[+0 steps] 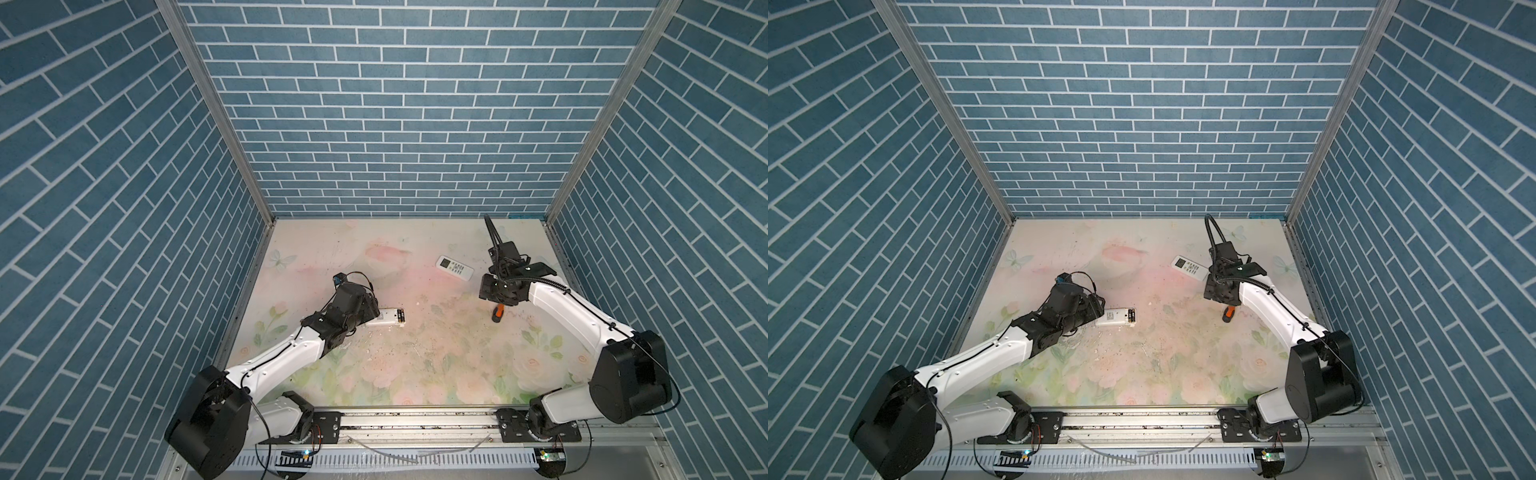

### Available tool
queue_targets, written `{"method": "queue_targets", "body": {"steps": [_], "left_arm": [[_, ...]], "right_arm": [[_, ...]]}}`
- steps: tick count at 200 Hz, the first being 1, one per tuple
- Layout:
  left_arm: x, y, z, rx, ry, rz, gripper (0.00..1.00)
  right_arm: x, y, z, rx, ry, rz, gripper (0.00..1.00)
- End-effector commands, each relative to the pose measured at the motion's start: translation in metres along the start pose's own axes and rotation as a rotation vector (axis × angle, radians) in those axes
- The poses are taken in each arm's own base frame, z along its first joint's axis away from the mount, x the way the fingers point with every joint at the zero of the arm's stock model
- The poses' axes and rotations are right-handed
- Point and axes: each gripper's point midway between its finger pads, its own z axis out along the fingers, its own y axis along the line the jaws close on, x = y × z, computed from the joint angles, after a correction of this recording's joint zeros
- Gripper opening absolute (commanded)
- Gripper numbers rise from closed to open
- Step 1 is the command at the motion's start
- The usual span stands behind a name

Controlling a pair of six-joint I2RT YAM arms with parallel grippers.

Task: Unload the batteries from the remote control
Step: 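Release the remote with the left gripper while right gripper grasps the orange screwdriver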

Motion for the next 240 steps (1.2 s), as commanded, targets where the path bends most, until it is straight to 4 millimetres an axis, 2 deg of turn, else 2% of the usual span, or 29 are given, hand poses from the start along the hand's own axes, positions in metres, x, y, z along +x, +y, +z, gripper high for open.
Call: {"method": "queue_targets", "body": {"steps": [1, 13, 18, 61, 90, 123, 172, 202, 240], "left_arm": [[-0.004, -0.001, -0.006, -0.019, 0.026, 0.04, 0.72], [-0.004, -0.001, -0.003, -0.022, 0.036, 0.046, 0.72], [-0.012, -0.009, -0.005, -0.006, 0.023, 0.047, 0.72], [-0.025, -0.02, -0.002, 0.012, 0.016, 0.053, 0.72], [-0.031, -0.023, -0.003, 0.019, 0.002, 0.05, 0.72], [-0.034, -0.023, -0.003, 0.021, -0.005, 0.046, 0.72], [-0.039, -0.025, -0.003, 0.025, -0.009, 0.043, 0.72], [-0.043, -0.026, -0.004, 0.033, -0.018, 0.04, 0.72], [-0.05, -0.028, -0.005, 0.043, -0.017, 0.039, 0.73]], "right_arm": [[0.017, -0.028, 0.005, 0.076, 0.056, 0.079, 0.55], [0.02, -0.033, 0.014, 0.092, 0.087, 0.087, 0.55], [0.021, -0.035, 0.018, 0.096, 0.097, 0.089, 0.55], [0.028, -0.042, 0.05, 0.125, 0.164, 0.103, 0.56], [0.027, -0.045, 0.063, 0.139, 0.178, 0.11, 0.6], [0.031, -0.047, 0.077, 0.139, 0.205, 0.116, 0.6], [0.039, -0.046, 0.095, 0.127, 0.231, 0.126, 0.49], [0.045, -0.053, 0.1, 0.148, 0.238, 0.135, 0.46], [0.045, -0.057, 0.094, 0.147, 0.213, 0.148, 0.21]]}}
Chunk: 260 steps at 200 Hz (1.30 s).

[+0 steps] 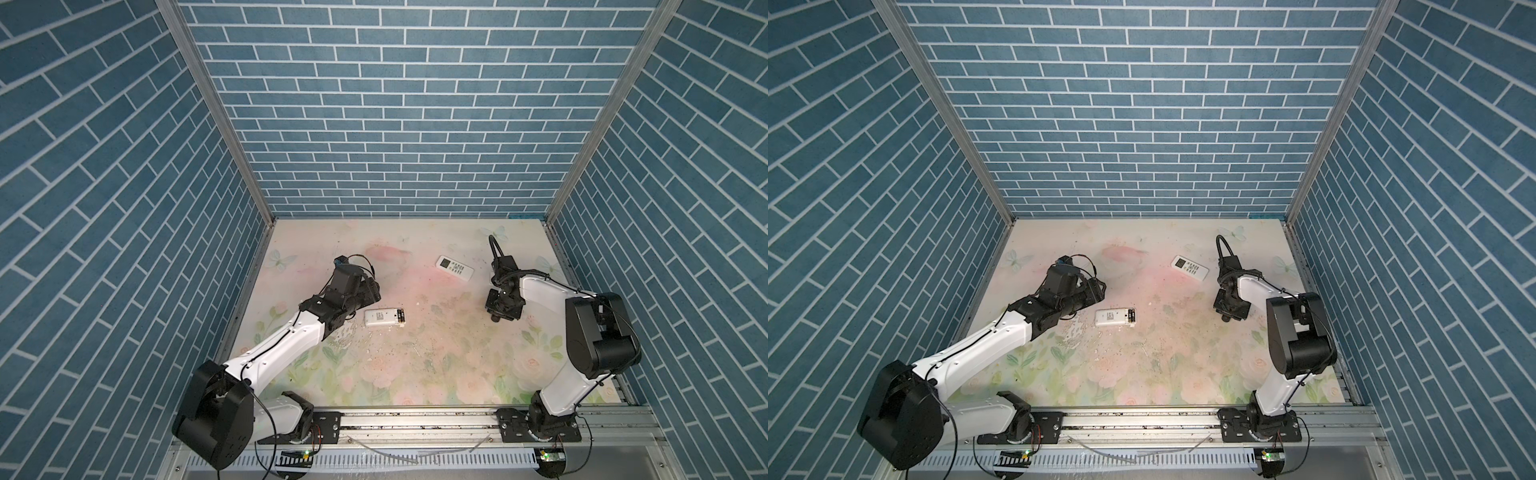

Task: Unload the batteries from the remote control
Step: 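Release the remote with the left gripper while right gripper grasps the orange screwdriver, then lift the screwdriver with the right gripper toward the raised left gripper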

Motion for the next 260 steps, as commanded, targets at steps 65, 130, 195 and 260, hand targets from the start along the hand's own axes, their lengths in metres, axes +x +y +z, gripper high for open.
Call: {"method": "queue_targets", "body": {"steps": [65, 130, 195, 260], "left_arm": [[-0.026, -0.052, 0.001, 0.155, 0.04, 0.063, 0.73], [-0.043, -0.117, 0.019, 0.406, 0.064, 0.095, 0.71], [-0.043, -0.182, 0.024, 0.651, 0.041, 0.086, 0.7], [-0.038, -0.201, 0.03, 0.711, 0.011, 0.061, 0.7]], "right_arm": [[0.005, -0.035, -0.064, 0.062, -0.119, 0.017, 0.04], [-0.012, 0.013, -0.146, -0.179, -0.323, -0.2, 0.0], [0.023, 0.142, -0.192, -0.515, -0.271, -0.656, 0.0], [0.045, 0.207, -0.207, -0.726, -0.232, -0.748, 0.0]]}}
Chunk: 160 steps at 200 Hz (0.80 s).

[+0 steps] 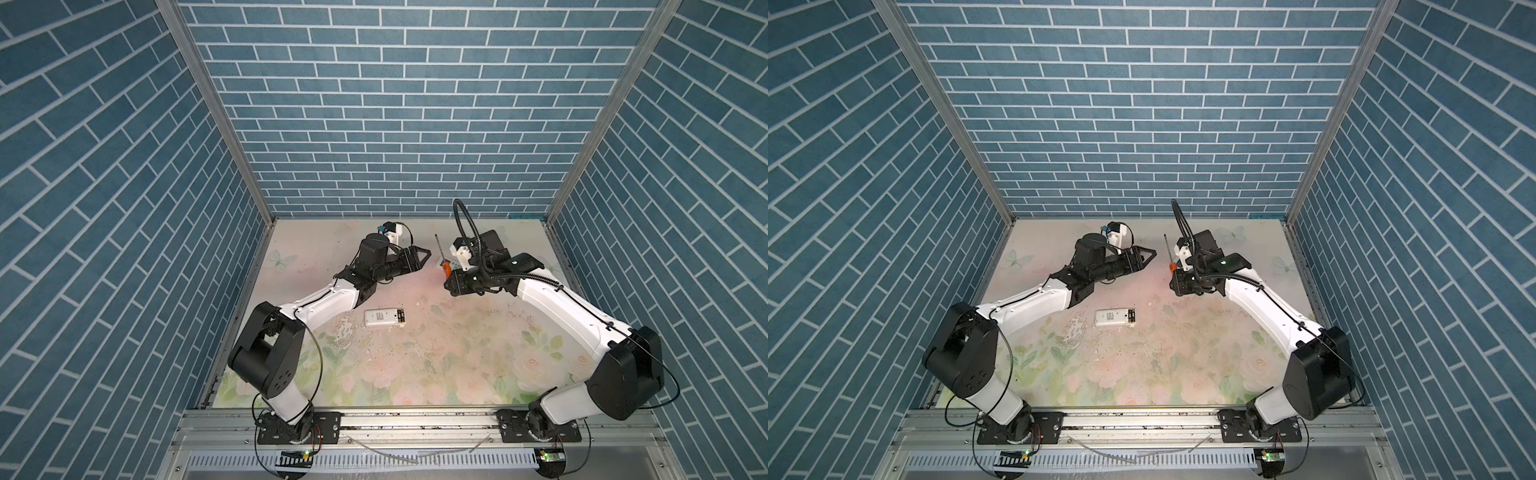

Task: Unload the batteries from the remote control
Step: 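Lift the screwdriver with the right gripper toward the raised left gripper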

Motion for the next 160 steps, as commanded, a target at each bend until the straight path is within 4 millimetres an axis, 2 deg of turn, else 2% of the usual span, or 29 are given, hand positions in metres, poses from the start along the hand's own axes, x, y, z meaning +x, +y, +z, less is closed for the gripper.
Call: {"method": "queue_targets", "body": {"steps": [1, 47, 85, 160], "left_arm": [[-0.012, -0.017, 0.004, 0.065, -0.049, 0.012, 0.7], [0.0, -0.018, 0.013, 0.065, -0.016, 0.008, 0.65], [0.008, -0.018, 0.017, 0.066, -0.003, 0.004, 0.64], [0.018, -0.019, 0.024, 0.088, 0.014, -0.027, 0.51]], "right_arm": [[-0.034, 0.037, -0.016, -0.126, -0.102, -0.084, 0.0], [-0.038, 0.05, -0.014, -0.165, -0.115, -0.092, 0.0], [-0.039, 0.052, -0.014, -0.168, -0.122, -0.093, 0.0], [-0.042, 0.054, -0.014, -0.176, -0.13, -0.095, 0.0]]}}
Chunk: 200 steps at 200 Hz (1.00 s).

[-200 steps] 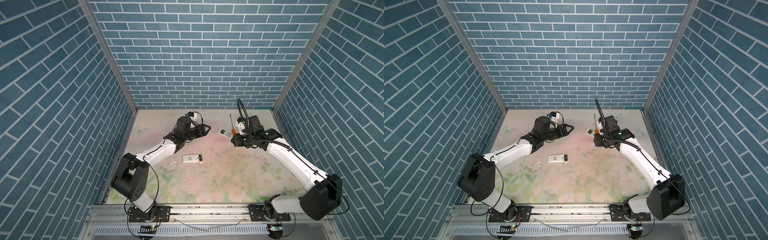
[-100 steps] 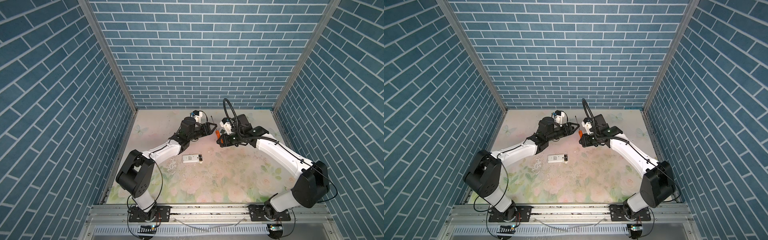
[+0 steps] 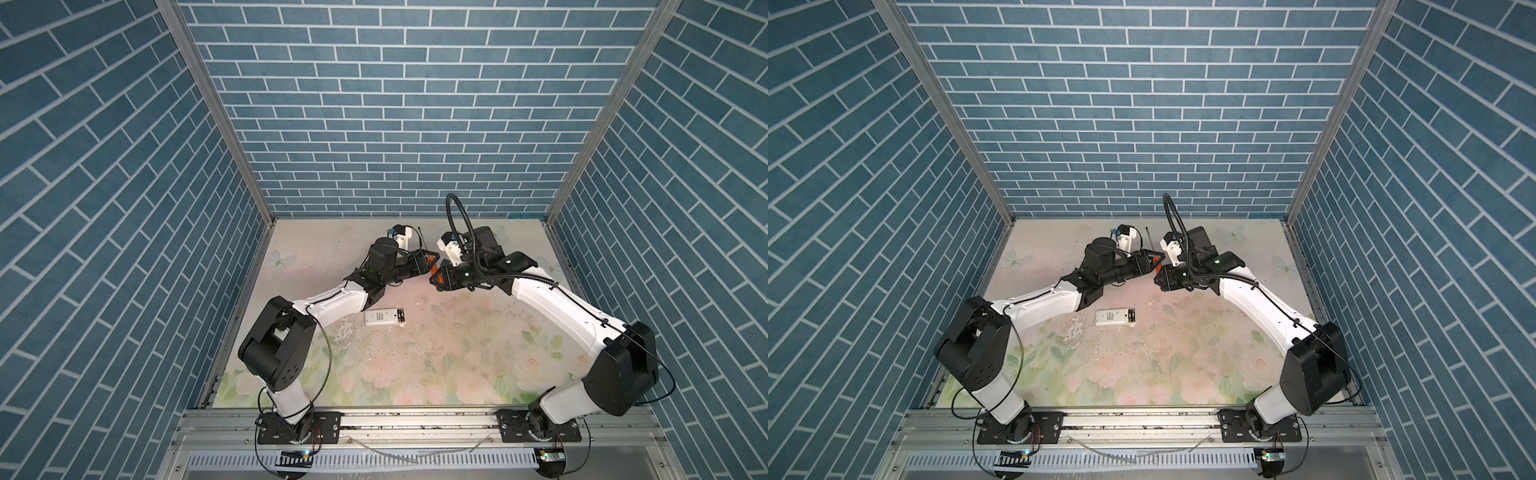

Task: Unload the batteries from the remote control
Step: 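Lift the screwdriver with the right gripper toward the raised left gripper, then grasp the screwdriver shaft with the left gripper from the right gripper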

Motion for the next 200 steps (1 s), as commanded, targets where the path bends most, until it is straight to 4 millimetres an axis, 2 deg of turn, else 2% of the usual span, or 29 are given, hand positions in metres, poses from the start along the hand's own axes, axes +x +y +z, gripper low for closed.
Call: {"method": "queue_targets", "body": {"steps": [1, 65, 127, 142, 161, 200], "left_arm": [[-0.002, -0.008, 0.004, 0.03, -0.008, 0.002, 0.51], [-0.004, -0.009, 0.003, 0.03, -0.017, 0.006, 0.42], [-0.004, -0.006, 0.001, 0.027, -0.028, -0.009, 0.08], [-0.006, -0.005, 0.001, 0.033, -0.039, -0.031, 0.04], [-0.014, -0.008, 0.001, 0.056, -0.059, -0.054, 0.0], [-0.033, -0.016, -0.001, 0.072, -0.102, -0.092, 0.0]], "right_arm": [[-0.023, 0.015, -0.009, -0.038, -0.064, -0.038, 0.0], [-0.02, 0.014, -0.005, -0.038, -0.053, -0.033, 0.0], [-0.022, 0.01, -0.009, -0.009, -0.075, -0.023, 0.0], [-0.024, 0.008, -0.011, 0.0, -0.094, -0.01, 0.1], [-0.026, 0.006, -0.012, 0.006, -0.128, 0.009, 0.14], [-0.028, 0.001, -0.015, 0.03, -0.18, 0.034, 0.37]]}}
